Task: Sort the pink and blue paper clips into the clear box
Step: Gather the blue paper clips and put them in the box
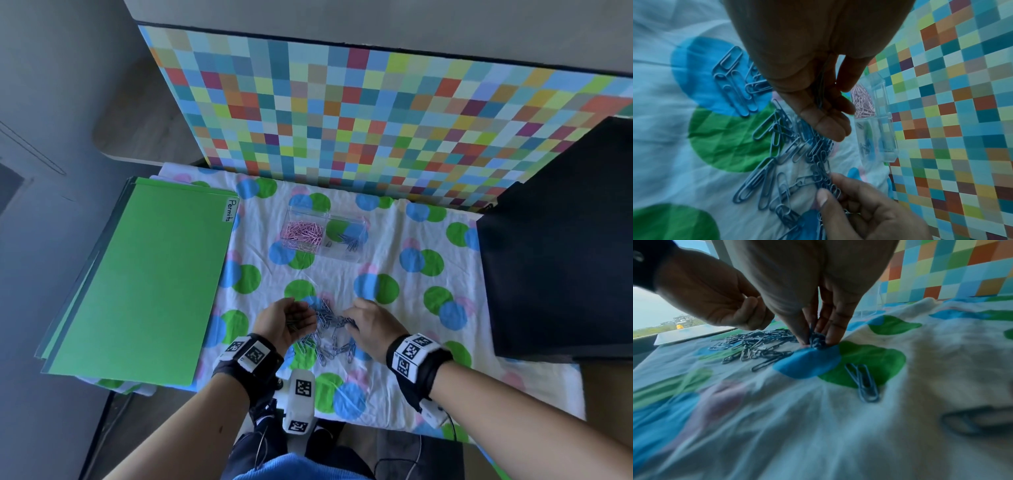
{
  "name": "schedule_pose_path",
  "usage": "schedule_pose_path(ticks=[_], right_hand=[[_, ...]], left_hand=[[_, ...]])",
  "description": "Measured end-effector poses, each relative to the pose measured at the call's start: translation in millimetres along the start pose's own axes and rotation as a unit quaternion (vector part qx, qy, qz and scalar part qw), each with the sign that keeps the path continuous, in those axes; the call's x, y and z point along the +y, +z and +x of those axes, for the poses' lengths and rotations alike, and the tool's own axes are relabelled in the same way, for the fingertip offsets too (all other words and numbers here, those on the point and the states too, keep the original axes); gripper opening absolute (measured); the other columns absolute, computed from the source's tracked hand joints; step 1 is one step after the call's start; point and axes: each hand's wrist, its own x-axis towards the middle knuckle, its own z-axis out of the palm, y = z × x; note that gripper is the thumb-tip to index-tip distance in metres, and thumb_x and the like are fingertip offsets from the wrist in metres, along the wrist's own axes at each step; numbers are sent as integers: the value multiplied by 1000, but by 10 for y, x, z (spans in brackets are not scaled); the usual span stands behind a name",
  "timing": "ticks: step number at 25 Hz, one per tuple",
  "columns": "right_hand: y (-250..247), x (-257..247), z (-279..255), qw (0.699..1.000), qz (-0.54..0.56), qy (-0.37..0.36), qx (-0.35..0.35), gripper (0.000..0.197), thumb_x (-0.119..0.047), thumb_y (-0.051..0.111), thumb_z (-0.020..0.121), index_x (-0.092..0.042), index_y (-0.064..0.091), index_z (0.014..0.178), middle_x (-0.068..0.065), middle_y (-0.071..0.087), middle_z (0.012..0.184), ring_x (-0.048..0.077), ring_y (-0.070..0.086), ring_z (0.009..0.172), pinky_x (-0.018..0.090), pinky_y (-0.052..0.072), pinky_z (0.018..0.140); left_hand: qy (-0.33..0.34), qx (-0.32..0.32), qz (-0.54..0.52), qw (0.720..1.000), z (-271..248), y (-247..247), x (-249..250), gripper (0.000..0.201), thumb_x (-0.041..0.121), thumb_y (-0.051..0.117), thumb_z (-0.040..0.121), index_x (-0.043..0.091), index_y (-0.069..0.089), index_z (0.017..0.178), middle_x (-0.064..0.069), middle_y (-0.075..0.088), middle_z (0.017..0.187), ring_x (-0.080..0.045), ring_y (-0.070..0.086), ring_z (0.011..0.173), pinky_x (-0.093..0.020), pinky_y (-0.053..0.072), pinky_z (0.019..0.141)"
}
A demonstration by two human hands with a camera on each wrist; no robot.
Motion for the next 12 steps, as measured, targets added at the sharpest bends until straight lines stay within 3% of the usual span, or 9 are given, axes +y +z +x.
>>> schedule_pose_path(ticks=[8, 12], right_hand=[[-173, -59, 8, 987, 116, 42, 103, 18, -6, 60, 85, -2, 71, 99, 14, 67, 95, 26, 63, 90, 33, 49, 84], [-343, -311, 24, 980, 147, -40, 127, 20, -6, 61, 83, -8, 72, 100, 9, 66, 92, 21, 64, 86, 28, 51, 79]], left_hand=[[-11, -15, 13, 1000, 56, 106, -86, 33, 16, 38, 98, -3, 60, 82, -15, 64, 66, -23, 65, 58, -32, 58, 56], [-22, -46, 2, 999, 71, 277, -127, 33, 18, 38, 98, 0, 60, 83, -15, 64, 70, -23, 65, 59, -30, 57, 53]])
